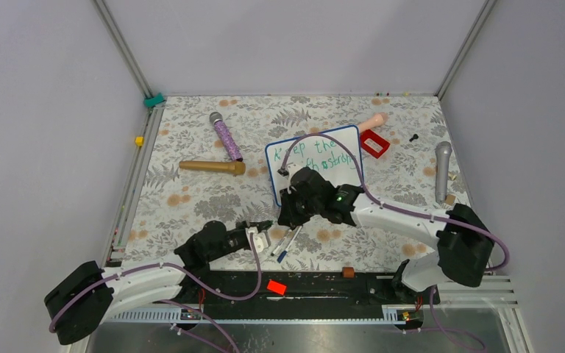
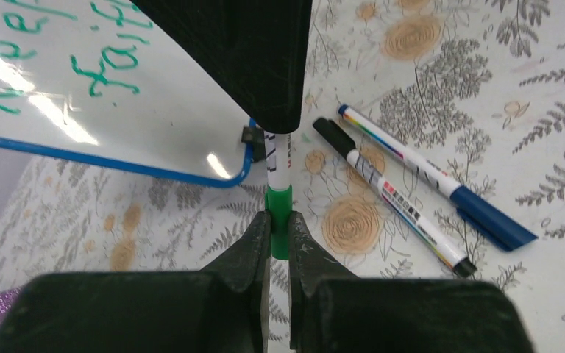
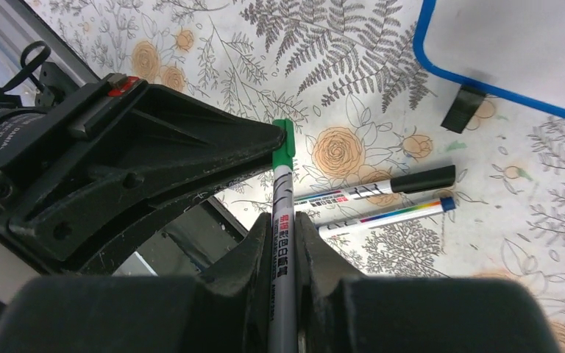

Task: Write a sentence on the whiteboard
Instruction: Close the whiteboard marker at the center of the board, then place the whiteboard marker at the center of the board.

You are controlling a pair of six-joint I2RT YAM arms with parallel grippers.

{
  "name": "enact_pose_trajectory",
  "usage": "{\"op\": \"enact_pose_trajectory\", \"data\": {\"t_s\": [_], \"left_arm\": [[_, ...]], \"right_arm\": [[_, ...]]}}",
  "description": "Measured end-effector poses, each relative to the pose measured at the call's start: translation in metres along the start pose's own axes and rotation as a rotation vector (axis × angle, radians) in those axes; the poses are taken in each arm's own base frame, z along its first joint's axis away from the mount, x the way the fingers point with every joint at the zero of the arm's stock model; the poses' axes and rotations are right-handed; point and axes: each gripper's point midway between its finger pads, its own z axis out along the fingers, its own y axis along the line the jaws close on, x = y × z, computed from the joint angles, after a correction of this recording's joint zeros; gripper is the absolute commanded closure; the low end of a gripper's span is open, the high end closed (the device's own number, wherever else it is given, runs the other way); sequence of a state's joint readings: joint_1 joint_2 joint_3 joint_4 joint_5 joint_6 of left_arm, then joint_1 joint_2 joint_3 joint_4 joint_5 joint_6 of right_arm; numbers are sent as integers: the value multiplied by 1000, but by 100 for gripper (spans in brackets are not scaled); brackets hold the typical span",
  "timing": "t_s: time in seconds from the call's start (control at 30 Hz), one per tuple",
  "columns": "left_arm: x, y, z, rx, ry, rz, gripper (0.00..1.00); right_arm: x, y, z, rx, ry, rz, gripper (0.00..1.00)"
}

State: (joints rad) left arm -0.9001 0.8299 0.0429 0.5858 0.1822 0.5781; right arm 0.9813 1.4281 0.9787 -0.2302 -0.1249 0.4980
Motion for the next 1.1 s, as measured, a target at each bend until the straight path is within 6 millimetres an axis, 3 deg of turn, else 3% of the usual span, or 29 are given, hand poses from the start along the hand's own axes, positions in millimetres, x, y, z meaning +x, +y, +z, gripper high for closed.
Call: {"op": "enact_pose_trajectory", "data": {"t_s": [0.13, 0.3, 0.63, 0.77, 0.8, 0.83, 0.87, 0.9, 1.0, 1.1], "left_arm": [[17, -7, -6, 1, 48, -10, 100], [24, -5, -8, -14, 78, -28, 100], [15, -11, -7, 5, 42, -120, 98], [9, -16, -6, 28, 19, -151, 66], [4, -15, -5, 31, 6, -164, 54], [-6, -12, -3, 29, -21, -170, 36], [-20, -7, -1, 23, -56, -180, 7], [-34, 0, 1, 14, -90, -182, 2], [-77, 25, 2, -21, -181, -221, 1], [-101, 40, -1, -46, -213, -287, 1]], "right_arm": [[5, 1, 19, -16, 26, 34, 100], [4, 3, 28, -21, 25, 47, 100], [8, 11, 19, 92, 110, -45, 100], [12, 10, 12, 107, 119, -54, 100], [11, 10, 8, 108, 116, -60, 100], [9, 10, 5, 109, 108, -66, 100], [7, 11, 1, 104, 98, -70, 100], [4, 12, -4, 95, 86, -68, 100], [-2, 5, -24, 78, 39, -47, 100], [-8, -15, -49, 71, -23, 7, 100]]}}
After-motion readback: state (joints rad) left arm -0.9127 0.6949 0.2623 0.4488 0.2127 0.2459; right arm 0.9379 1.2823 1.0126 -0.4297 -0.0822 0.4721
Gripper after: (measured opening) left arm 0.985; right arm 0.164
